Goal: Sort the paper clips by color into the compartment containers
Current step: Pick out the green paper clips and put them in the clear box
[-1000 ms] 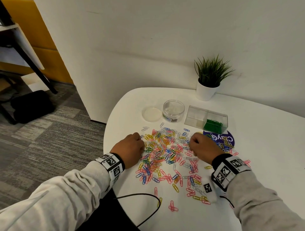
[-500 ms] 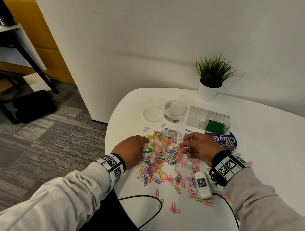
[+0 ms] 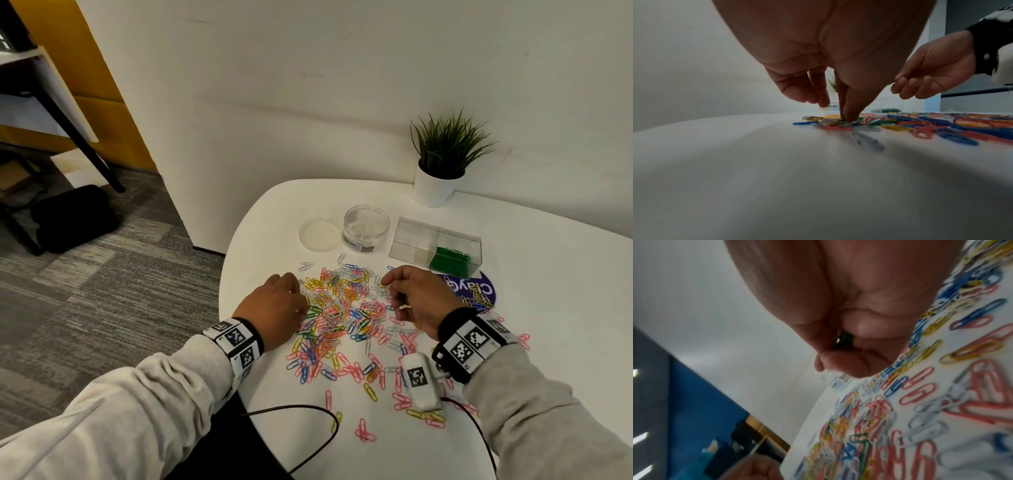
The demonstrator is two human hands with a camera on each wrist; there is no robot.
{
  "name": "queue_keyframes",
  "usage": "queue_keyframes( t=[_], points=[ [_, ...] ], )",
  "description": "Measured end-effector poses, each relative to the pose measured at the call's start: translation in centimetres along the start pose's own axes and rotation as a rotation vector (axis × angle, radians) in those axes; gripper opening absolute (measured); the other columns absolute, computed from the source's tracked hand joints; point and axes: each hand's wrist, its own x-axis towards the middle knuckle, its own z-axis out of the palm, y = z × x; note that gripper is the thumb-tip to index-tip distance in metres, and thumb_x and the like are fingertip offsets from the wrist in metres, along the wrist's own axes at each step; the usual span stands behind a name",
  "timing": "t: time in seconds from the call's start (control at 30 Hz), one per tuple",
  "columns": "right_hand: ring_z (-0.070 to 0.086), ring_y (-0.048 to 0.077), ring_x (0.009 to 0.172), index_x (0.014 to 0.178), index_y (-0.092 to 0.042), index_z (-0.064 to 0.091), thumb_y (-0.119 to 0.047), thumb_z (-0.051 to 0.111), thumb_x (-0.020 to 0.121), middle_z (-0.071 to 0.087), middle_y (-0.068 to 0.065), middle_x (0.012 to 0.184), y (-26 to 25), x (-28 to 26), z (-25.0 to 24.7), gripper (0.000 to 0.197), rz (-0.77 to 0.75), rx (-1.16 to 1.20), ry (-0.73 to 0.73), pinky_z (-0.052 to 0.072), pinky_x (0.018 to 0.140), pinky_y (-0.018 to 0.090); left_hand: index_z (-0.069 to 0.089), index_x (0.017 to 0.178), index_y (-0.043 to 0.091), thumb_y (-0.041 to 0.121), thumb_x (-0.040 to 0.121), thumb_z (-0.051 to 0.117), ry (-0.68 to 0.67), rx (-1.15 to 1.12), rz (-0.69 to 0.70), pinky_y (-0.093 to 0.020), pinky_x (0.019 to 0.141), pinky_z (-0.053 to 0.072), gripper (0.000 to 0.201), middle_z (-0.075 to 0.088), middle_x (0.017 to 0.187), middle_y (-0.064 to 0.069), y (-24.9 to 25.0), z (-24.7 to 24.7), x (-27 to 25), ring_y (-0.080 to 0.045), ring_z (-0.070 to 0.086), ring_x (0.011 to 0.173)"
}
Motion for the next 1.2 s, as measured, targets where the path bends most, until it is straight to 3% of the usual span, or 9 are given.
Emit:
queue_keyframes(
  t=[0.17, 0.33, 0.57, 0.7, 0.8, 0.87, 0.97, 1.07, 1.2],
  points=[
    [0.054, 0.010, 0.074, 0.087, -0.026, 0.062, -0.024, 0.058, 0.094, 0.058, -0.011, 0.084, 0.3, 0.5, 1.9, 0.008, -0.238, -0.819, -0.078, 0.039, 0.063, 0.026, 0.065, 0.090, 0.019, 0.024, 0.091, 0.055, 0.077, 0.018, 0.056, -0.036, 0.068, 0.049, 0.012, 0.056, 0.094, -0.001, -0.1, 0.5, 0.0, -0.022, 0.052, 0.085],
    [0.060, 0.017, 0.096, 0.092, -0.022, 0.064, -0.018, 0.057, 0.091, 0.063, -0.004, 0.102, 0.6, 0.9, 3.4, 0.009, -0.248, -1.114, -0.133, 0.045, 0.077, 0.027, 0.056, 0.082, 0.019, 0.028, 0.087, 0.054, 0.052, -0.087, 0.004, -0.039, 0.064, 0.050, 0.010, 0.056, 0.076, 0.003, 0.2, -0.8, -0.4, -0.018, 0.051, 0.068],
    [0.058, 0.017, 0.081, 0.083, -0.017, 0.060, -0.016, 0.055, 0.084, 0.062, -0.002, 0.087, 0.6, 0.8, 3.1, 0.005, -0.214, -1.049, -0.173, 0.048, 0.070, 0.030, 0.060, 0.080, 0.022, 0.010, 0.079, 0.070, 0.146, -0.561, -0.222, -0.027, 0.055, 0.051, 0.016, 0.065, 0.071, 0.006, 0.3, -5.4, 0.6, -0.006, 0.058, 0.059],
    [0.057, 0.016, 0.062, 0.082, -0.012, 0.056, -0.014, 0.054, 0.091, 0.063, 0.001, 0.074, 0.1, 0.3, 2.1, 0.009, -0.151, -0.588, -0.105, 0.040, 0.055, 0.026, 0.066, 0.111, 0.017, -0.003, 0.092, 0.057, -0.015, -1.094, -0.386, -0.027, 0.056, 0.052, 0.029, 0.063, 0.076, -0.006, -0.6, -5.8, 0.9, -0.016, 0.063, 0.064],
    [0.058, 0.019, 0.053, 0.087, -0.007, 0.053, -0.001, 0.051, 0.090, 0.070, 0.016, 0.074, -0.2, 0.1, 1.7, 0.007, -0.063, -0.228, -0.098, 0.041, 0.046, 0.028, 0.069, 0.095, 0.002, -0.007, 0.093, 0.046, -0.119, -1.233, -0.525, -0.027, 0.057, 0.052, 0.026, 0.063, 0.075, -0.011, -0.9, -5.2, 1.2, -0.018, 0.061, 0.062],
    [0.055, 0.022, 0.055, 0.093, -0.008, 0.053, 0.004, 0.048, 0.087, 0.065, 0.018, 0.073, -0.2, 0.2, 1.6, 0.014, -0.020, -0.130, -0.098, 0.038, 0.046, 0.028, 0.069, 0.088, 0.004, -0.005, 0.090, 0.047, -0.185, -1.102, -0.526, -0.024, 0.054, 0.046, 0.024, 0.062, 0.072, -0.004, -0.6, -4.9, 1.8, -0.014, 0.057, 0.060],
    [0.047, 0.019, 0.055, 0.093, -0.010, 0.058, -0.001, 0.045, 0.089, 0.055, 0.007, 0.070, 0.0, 0.3, 2.1, 0.016, -0.027, -0.262, -0.131, 0.035, 0.048, 0.026, 0.072, 0.095, 0.019, 0.020, 0.091, 0.060, -0.258, -0.425, -0.288, -0.018, 0.061, 0.039, 0.013, 0.057, 0.075, 0.017, 0.1, -4.7, 2.6, -0.003, 0.054, 0.069],
    [0.057, 0.014, 0.074, 0.091, -0.015, 0.063, -0.015, 0.054, 0.091, 0.059, -0.008, 0.082, 0.1, -0.1, 2.6, 0.009, -0.223, -0.729, -0.157, 0.042, 0.061, 0.025, 0.068, 0.105, 0.030, 0.042, 0.092, 0.058, -0.294, 0.012, -0.153, -0.027, 0.081, 0.044, 0.020, 0.055, 0.100, 0.009, 0.6, -3.7, 2.9, -0.013, 0.055, 0.095],
    [0.051, 0.005, 0.080, 0.091, -0.028, 0.068, -0.019, 0.060, 0.085, 0.050, -0.018, 0.083, 0.8, -0.4, 3.0, 0.013, -0.307, -1.037, -0.238, 0.037, 0.064, 0.020, 0.066, 0.105, 0.027, 0.037, 0.097, 0.048, -0.273, 0.119, -0.069, -0.032, 0.085, 0.049, 0.022, 0.057, 0.110, 0.004, 0.7, -2.2, 2.9, -0.021, 0.058, 0.100]
  ],
)
